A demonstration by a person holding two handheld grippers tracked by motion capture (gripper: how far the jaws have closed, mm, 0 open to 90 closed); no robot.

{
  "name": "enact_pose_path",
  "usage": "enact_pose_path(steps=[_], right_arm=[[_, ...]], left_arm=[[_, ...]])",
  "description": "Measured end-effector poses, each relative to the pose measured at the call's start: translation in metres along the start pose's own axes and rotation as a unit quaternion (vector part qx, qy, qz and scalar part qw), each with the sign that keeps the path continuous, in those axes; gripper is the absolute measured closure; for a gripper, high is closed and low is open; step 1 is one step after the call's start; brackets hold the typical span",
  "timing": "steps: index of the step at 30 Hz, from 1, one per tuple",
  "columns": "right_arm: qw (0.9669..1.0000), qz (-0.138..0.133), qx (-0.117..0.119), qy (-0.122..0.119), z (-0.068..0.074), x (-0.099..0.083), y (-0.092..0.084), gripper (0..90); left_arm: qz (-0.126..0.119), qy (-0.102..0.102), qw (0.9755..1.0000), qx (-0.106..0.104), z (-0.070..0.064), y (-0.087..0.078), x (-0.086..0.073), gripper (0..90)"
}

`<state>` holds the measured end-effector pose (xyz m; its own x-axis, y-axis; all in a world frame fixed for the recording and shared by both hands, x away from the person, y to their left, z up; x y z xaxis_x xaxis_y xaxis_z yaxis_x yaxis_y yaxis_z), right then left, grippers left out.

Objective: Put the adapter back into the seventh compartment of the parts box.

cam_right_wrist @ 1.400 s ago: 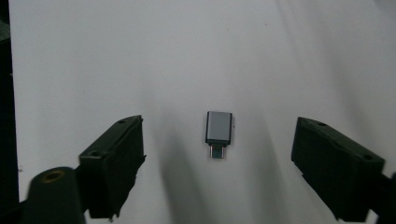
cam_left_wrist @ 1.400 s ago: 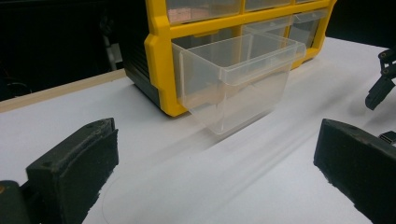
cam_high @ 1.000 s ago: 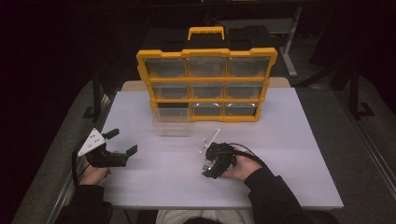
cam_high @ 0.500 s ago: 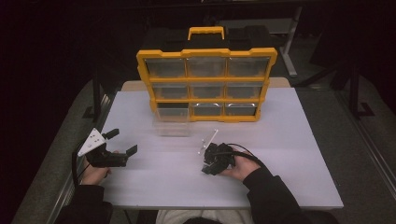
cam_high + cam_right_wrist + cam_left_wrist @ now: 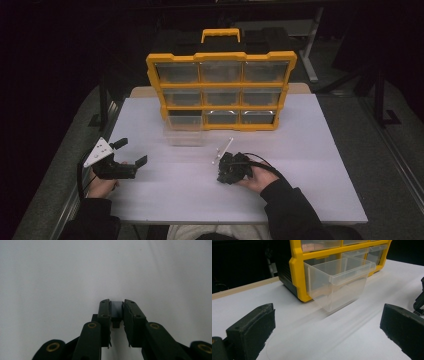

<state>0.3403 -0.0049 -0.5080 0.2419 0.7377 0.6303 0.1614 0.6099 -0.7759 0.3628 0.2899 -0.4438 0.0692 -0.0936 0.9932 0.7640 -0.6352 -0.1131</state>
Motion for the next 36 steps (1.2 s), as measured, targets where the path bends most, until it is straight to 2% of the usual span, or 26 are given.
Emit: enact_pose_path(steps=[13, 36], right_arm=[[1.0000, 0.002, 0.002, 0.004, -0.002, 0.001, -0.006, 74.5], [0.9995, -0.030, -0.009, -0.007, -0.016, 0.030, -0.038, 74.5]], left_arm=[[0.000, -0.001, 1.0000, 0.000, 0.000, 0.000, 0.000, 0.0], [0.001, -0.003, 1.0000, -0.001, 0.000, 0.000, 0.000, 0.0]])
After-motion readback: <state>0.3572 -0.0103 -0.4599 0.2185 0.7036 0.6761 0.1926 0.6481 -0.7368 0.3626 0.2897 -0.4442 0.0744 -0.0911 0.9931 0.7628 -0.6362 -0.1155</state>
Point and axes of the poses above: each handheld gripper's, and its own axes: y roughly forward along the jaws, x roughly out of its top, z roughly to its left, the point moved 8 cm from there along y, roughly forward along the jaws, and after that the axes turned 11 degrees about -z, right-handed, at the moved point
